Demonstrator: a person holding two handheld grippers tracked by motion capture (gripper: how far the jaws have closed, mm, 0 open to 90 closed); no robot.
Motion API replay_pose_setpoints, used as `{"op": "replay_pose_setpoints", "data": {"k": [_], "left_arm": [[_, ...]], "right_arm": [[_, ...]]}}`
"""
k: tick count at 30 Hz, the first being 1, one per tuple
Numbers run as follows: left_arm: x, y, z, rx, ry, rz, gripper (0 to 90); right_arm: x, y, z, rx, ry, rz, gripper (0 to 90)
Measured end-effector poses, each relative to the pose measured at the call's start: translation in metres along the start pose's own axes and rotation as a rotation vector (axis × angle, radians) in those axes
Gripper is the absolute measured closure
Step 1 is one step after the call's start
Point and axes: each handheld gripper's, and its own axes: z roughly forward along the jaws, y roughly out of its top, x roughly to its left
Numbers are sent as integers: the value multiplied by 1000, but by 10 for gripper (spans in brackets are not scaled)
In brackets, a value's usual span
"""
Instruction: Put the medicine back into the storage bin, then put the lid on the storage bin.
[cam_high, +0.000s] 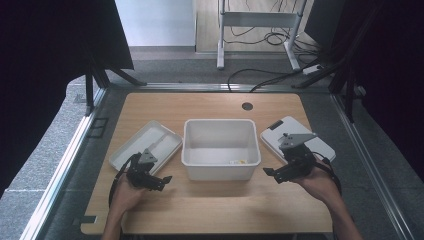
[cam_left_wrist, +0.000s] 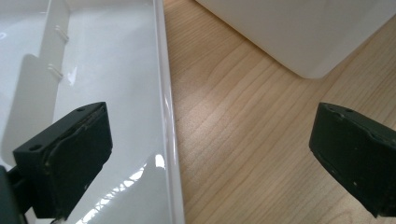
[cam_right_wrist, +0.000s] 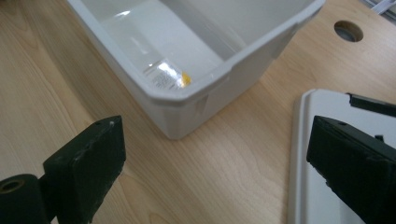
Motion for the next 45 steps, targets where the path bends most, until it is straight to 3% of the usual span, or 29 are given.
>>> {"op": "replay_pose_setpoints", "data": {"k": [9,23,28,31,34,45], "left_arm": [[2,-1,-1,0,6,-2,0],[3,-4,-1,3,22,7,0],[3,-5,1,7,25,12,0],[2,-4,2,12,28,20,0],[2,-3,3,18,22,19,0],[18,11,-3,41,33,6,0]], "right_arm": [[12,-29,22,8,-8,-1,40],[21,-87,64,-20,-45,99,19],[21,-105,74,0,-44,125,19],[21,-110,78,9,-43,131,15],[19,-116,80,-22,-25,166,0],[20,-117,80,-35,-28,165,0]]}}
